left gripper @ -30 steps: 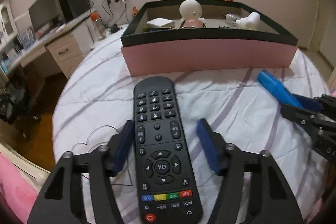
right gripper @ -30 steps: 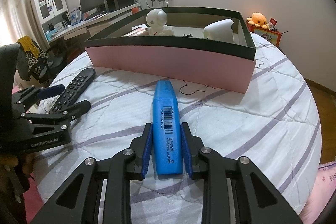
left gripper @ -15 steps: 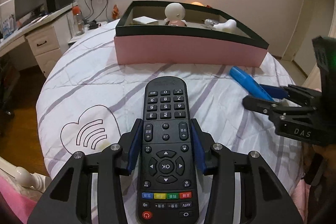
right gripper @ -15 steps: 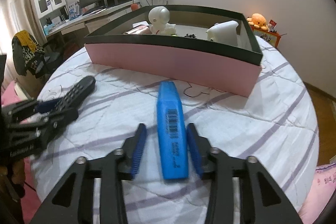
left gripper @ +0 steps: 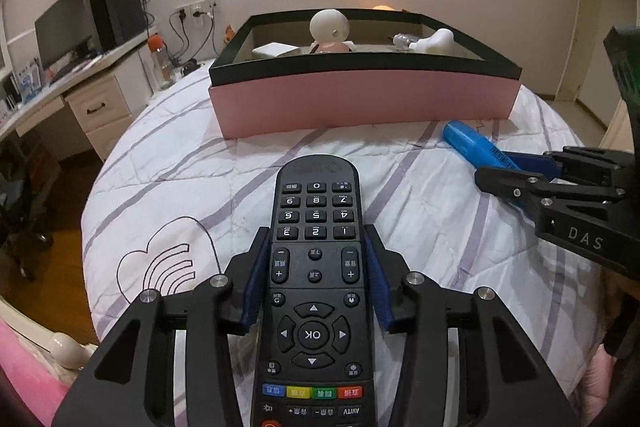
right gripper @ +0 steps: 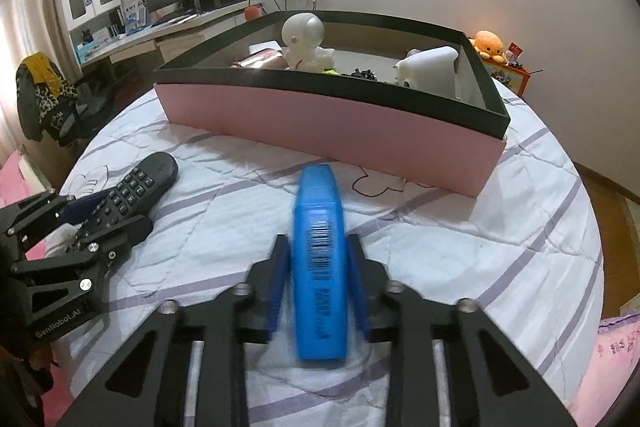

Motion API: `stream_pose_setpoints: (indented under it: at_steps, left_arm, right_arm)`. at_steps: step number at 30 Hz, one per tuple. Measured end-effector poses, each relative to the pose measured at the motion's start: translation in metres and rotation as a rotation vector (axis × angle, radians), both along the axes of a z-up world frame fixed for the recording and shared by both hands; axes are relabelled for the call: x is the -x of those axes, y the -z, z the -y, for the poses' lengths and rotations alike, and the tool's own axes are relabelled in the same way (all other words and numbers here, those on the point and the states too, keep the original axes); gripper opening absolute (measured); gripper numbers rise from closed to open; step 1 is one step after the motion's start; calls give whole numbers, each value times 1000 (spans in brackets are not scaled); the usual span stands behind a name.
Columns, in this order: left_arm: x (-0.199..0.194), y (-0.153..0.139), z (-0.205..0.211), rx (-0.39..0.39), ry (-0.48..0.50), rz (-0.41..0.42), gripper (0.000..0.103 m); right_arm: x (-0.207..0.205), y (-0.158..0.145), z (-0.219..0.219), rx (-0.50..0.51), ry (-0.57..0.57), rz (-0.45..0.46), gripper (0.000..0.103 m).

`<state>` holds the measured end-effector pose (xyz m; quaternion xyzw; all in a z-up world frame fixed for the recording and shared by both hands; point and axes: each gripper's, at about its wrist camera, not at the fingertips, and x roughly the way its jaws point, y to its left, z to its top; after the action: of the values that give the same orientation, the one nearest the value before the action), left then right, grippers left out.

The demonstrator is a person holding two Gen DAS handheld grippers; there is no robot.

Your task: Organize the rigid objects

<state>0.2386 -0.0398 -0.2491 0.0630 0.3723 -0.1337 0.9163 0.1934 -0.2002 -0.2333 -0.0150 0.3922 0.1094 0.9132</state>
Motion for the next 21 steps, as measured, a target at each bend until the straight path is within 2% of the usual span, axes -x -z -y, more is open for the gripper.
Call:
stream_pose_setpoints:
  at_steps: [5,10,15,21]
  left_arm:
    - [-2,-5,-5,88,30,-50,44]
    - [1,-8,2,103,54,-60,44]
    - [4,-14,7,135,87,-74,44]
    - [8,-25,6,136,101,-59,44]
  right_arm:
    - [1,-1,3,-27,-8,5,27]
    - [5,-2,13,-100,-6,-1,27]
    - [9,-4,15,-125,-11,-8,27]
    - [13,-13,15,-151,-23,10,27]
